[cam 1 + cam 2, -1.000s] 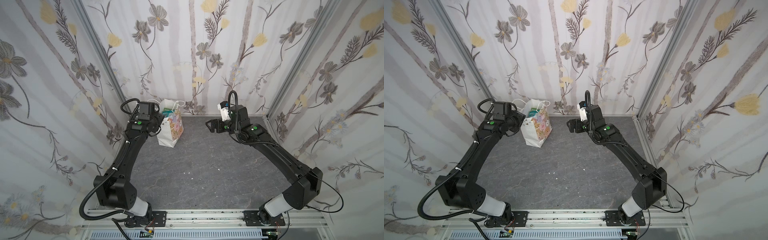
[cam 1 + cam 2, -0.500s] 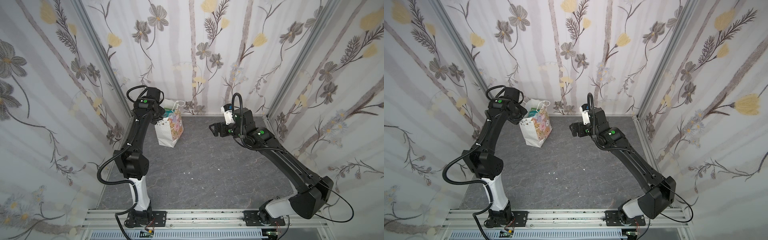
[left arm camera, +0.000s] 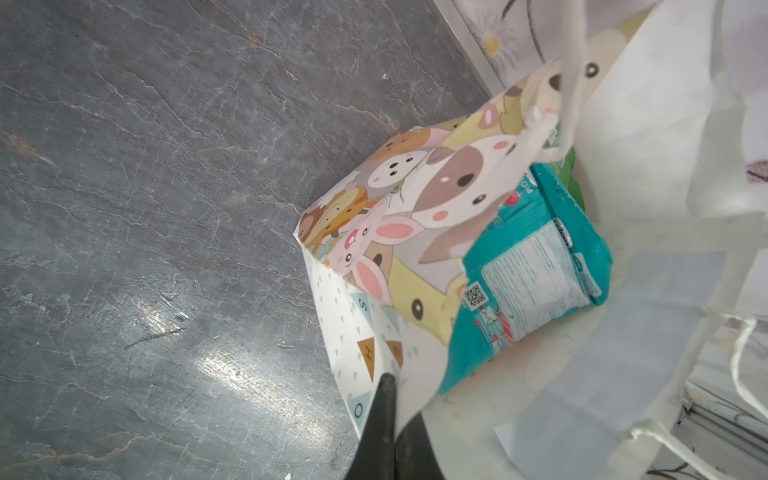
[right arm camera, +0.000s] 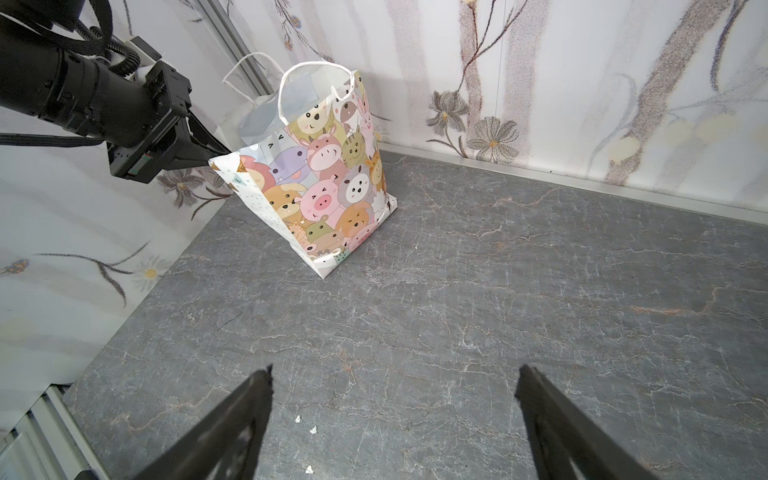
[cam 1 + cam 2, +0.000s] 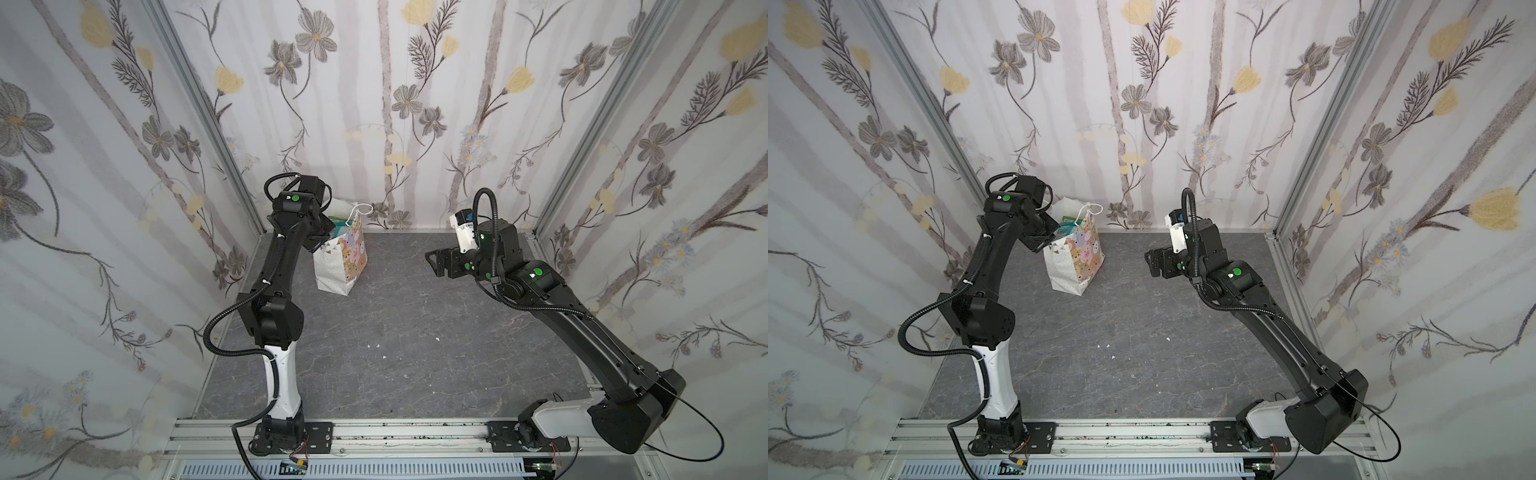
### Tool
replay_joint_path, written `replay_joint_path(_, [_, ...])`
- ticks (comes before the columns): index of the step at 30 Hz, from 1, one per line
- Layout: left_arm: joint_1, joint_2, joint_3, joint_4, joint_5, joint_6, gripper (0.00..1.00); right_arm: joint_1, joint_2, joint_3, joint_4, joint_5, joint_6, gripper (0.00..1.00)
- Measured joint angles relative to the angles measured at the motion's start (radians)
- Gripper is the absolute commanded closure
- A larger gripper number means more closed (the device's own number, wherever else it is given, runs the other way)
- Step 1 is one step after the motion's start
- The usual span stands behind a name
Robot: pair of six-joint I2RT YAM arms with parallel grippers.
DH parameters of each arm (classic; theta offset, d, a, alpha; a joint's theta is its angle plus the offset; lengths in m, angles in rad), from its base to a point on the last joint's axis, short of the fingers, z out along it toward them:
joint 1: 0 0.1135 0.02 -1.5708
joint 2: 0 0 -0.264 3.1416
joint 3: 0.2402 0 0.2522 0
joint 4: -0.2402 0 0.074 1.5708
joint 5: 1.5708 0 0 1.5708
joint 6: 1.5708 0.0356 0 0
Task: Take the snacks out of the paper bag
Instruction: 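Bring the left gripper over the bag opening while the right gripper approaches the bag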
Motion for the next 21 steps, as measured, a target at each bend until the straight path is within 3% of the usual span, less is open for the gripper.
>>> replay_joint_path(8, [-0.002, -0.031, 0.006, -0.057, 0.097, 0.109, 1.00, 0.003, -0.002, -0.003, 0.016, 0.000, 0.019, 0.10])
replay_joint_path(19, [-0.029, -0.272, -0.250, -0.080, 0.148, 0.254, 1.00, 0.032, 0.113, 0.086, 0.104, -0.011, 0.072, 0.12])
replay_joint_path(20, [-0.029, -0.297, -0.284, -0.080, 0.143, 0.256, 0.97, 0.037, 0.135, 0.107, 0.106, -0.012, 0.073, 0.12])
replay_joint_path(21, [-0.027, -0.317, -0.312, -0.076, 0.136, 0.261, 0.83, 0.042, 0.156, 0.127, 0.105, -0.012, 0.077, 0.12])
